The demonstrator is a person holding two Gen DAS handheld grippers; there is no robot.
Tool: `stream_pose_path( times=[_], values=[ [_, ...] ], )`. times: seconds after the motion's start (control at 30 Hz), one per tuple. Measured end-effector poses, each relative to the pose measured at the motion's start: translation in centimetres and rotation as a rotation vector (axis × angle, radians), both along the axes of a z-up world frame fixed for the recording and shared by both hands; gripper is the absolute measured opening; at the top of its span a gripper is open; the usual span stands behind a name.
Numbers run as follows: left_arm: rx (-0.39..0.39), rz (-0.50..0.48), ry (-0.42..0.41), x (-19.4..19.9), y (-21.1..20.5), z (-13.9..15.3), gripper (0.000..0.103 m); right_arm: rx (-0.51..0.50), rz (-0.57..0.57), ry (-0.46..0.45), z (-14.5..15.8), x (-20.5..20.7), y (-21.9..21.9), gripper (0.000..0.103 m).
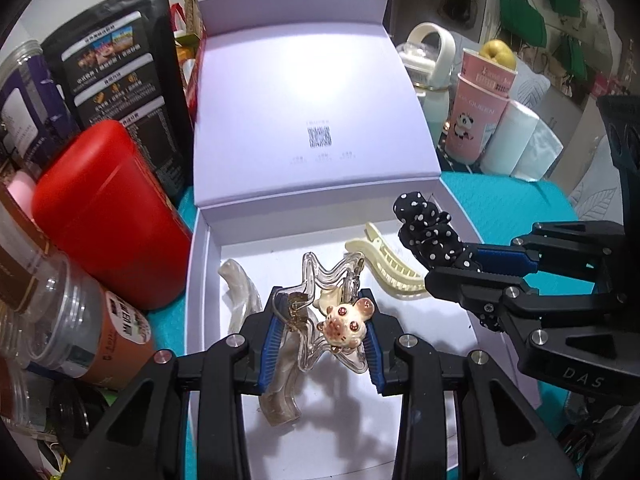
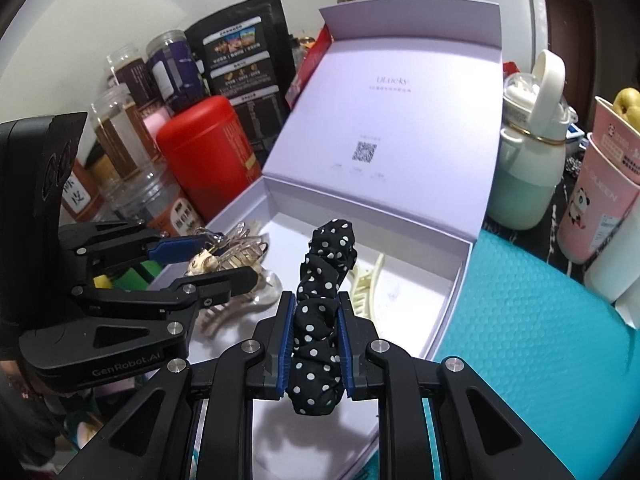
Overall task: Organize rigid objects
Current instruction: 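Lower both held items into the gift box and open both tools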
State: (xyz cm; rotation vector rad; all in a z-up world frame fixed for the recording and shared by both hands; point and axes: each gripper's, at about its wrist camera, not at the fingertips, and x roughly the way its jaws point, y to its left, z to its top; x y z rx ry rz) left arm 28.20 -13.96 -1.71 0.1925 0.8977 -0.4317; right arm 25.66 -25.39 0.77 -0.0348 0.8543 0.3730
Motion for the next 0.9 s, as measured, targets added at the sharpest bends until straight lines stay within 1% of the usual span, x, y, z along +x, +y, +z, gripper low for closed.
stream_pose_path(
  times=[0.1, 0.27, 0.5, 0.67, 0.73, 0.8, 0.87, 0.9],
  values=[
    [0.009, 0.003, 0.012, 0.3, -0.2, -0.6, 0.035, -0.008, -0.003, 0.008, -0.7, 0.2, 0.0, 0.020],
    [0.047, 0.001, 0.013, 0.8, -1.0, -1.5, 0.035, -0.009, 0.000, 0.035, -1.9, 0.7, 0.2, 0.020],
    [0.068, 0.010, 0.003, 1.2, -1.5, -1.8, 0.035, -0.029, -0.010, 0.054, -3.1, 1.1, 0.2, 0.020],
    [0.101, 0.015, -0.014, 1.2, -1.8, -2.0, 0.035, -0.036, -0.015, 0.070, -3.8, 1.5, 0.2, 0.021],
    [0.106, 0.014, -0.017, 1.1, -1.9, -2.0, 0.035, -0.038, -0.019, 0.077, -4.0, 1.6, 0.2, 0.024],
    [0.108, 0.014, -0.016, 1.0, -1.9, -2.0, 0.035, -0.034, -0.022, 0.085, -4.2, 1.8, 0.2, 0.024],
    [0.115, 0.018, -0.011, 0.9, -1.9, -2.0, 0.035, -0.033, -0.027, 0.087, -4.1, 1.8, 0.0, 0.030],
    [0.118, 0.020, -0.007, 1.0, -2.0, -1.9, 0.035, -0.028, -0.031, 0.084, -4.0, 1.8, -0.1, 0.038]
  ],
)
